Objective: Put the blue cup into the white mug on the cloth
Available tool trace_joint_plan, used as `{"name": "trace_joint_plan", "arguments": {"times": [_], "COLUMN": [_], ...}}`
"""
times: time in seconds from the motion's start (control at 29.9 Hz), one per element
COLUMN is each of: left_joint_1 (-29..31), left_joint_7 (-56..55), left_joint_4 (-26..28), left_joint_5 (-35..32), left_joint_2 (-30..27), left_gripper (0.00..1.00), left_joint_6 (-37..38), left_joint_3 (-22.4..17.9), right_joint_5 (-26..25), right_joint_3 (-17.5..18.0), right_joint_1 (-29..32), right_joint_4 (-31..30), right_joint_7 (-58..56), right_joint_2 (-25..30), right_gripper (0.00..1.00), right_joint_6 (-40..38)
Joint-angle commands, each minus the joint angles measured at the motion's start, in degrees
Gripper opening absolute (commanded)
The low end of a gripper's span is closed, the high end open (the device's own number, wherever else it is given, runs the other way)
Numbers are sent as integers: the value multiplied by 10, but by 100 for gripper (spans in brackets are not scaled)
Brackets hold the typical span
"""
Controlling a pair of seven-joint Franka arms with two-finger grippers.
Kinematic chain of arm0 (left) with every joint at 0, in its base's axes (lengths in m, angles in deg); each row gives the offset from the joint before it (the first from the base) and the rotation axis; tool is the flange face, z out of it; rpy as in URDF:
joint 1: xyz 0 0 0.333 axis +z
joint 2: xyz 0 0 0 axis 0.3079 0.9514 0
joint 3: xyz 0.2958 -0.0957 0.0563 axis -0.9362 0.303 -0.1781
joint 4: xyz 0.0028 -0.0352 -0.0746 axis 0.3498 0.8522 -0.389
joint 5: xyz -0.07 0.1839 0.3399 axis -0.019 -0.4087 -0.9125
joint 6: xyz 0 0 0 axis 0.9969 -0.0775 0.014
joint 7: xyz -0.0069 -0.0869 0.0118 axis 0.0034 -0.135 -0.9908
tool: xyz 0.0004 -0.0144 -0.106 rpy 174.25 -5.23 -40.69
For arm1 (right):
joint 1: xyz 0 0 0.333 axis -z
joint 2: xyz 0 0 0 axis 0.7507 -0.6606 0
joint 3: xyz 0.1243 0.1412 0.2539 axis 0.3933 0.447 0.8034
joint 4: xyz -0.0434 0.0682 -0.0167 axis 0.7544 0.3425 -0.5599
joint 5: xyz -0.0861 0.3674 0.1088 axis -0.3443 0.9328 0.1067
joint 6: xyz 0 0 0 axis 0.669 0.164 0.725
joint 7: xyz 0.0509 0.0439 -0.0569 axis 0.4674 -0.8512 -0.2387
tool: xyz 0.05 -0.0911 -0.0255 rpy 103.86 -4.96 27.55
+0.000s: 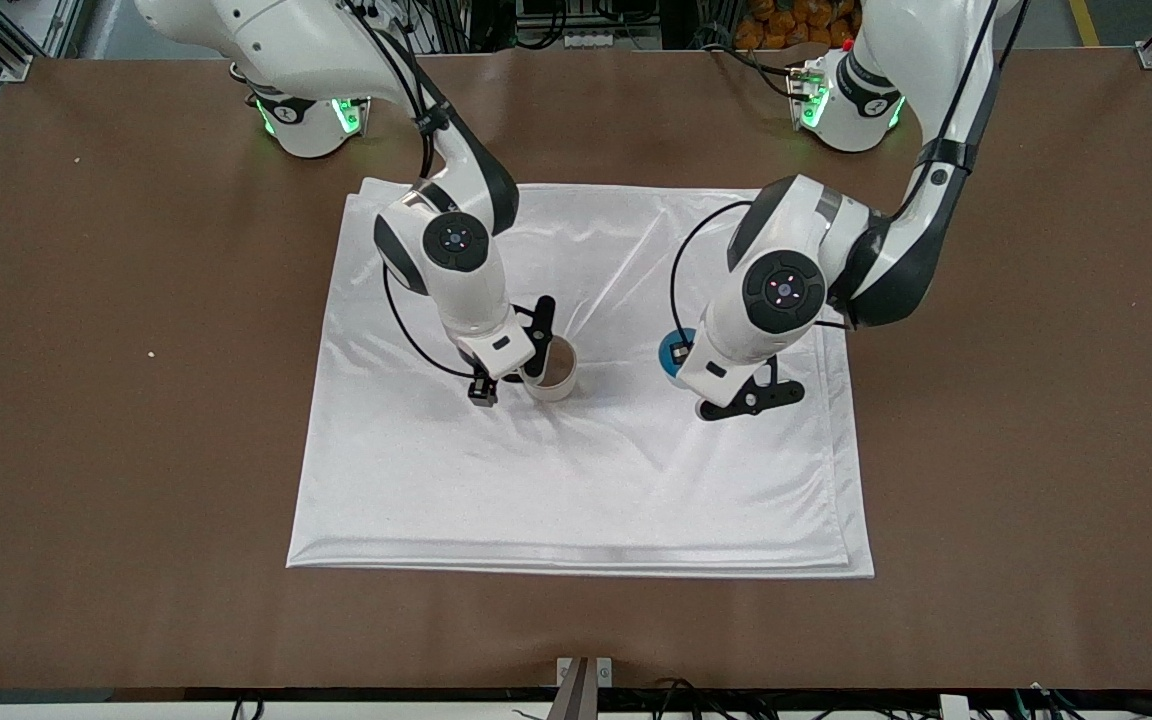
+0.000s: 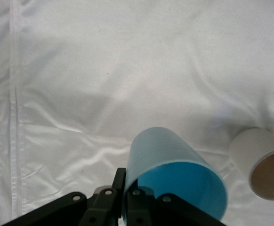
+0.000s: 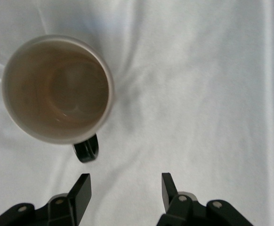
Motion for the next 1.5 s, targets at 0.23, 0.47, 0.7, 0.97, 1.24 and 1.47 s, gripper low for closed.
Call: {"name": "trace_joint_plan", "arguments": {"times": [0.23, 0.47, 0.7, 0.97, 1.24, 1.47], "left_joint_1": [-58, -91, -117, -125, -132, -144], "left_joint_7": [-39, -94, -121, -159, -183, -187], "left_joint_4": [-35, -38, -46, -47, -47, -45], "left_joint_5": [43, 43, 43, 43, 43, 42], "left_joint_2": [27, 49, 60, 73, 100, 113], "left_gripper": [0, 0, 0, 0, 0, 0], "left_joint_6": [-23, -82, -103, -167, -206, -206], "left_joint_3": [-7, -7, -7, -7, -7, -7], "right_joint_5": [-6, 3, 36, 37, 35, 35], "right_joint_3": [6, 8, 6, 6, 4, 3], "right_joint_1": [84, 154, 208, 249, 276, 296], "right_joint_4": [-12, -12, -13, -14, -14, -12], "right_joint_7": [12, 12, 25, 128, 210, 273], "right_joint_2": [118, 167, 206, 255, 290, 299], "right_gripper": [79, 82, 82, 82, 82, 82], "right_joint_6": [-77, -105, -146, -225, -274, -297]}}
